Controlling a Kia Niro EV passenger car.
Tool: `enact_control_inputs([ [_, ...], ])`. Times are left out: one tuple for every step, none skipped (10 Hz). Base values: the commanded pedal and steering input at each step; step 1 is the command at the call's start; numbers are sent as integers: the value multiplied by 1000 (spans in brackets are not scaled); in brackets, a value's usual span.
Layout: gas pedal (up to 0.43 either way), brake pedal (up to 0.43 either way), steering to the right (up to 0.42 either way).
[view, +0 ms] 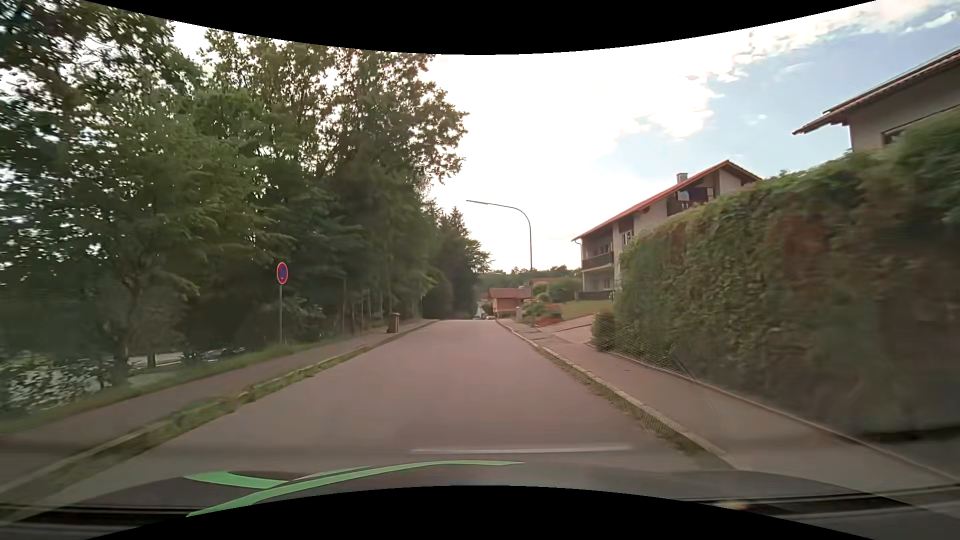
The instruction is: Follow the waypoints while adhering to traffic rules and regulations
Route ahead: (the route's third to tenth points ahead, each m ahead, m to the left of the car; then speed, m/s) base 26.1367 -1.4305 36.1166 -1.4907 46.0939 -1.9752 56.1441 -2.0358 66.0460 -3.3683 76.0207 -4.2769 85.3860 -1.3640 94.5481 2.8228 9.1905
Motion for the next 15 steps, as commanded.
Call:
enact_control_inputs([
  [0, 79, 0],
  [0, 79, -1],
  [0, 79, -1],
  [0, 79, 0],
  [0, 85, -1],
  [0, 79, -2],
  [0, 61, -5],
  [0, 0, -8],
  [0, 0, -7],
  [0, 0, -7],
  [0, 0, -6],
  [0, 0, -5],
  [0, 0, -4],
  [0, 0, -2],
  [0, 0, 0],
])
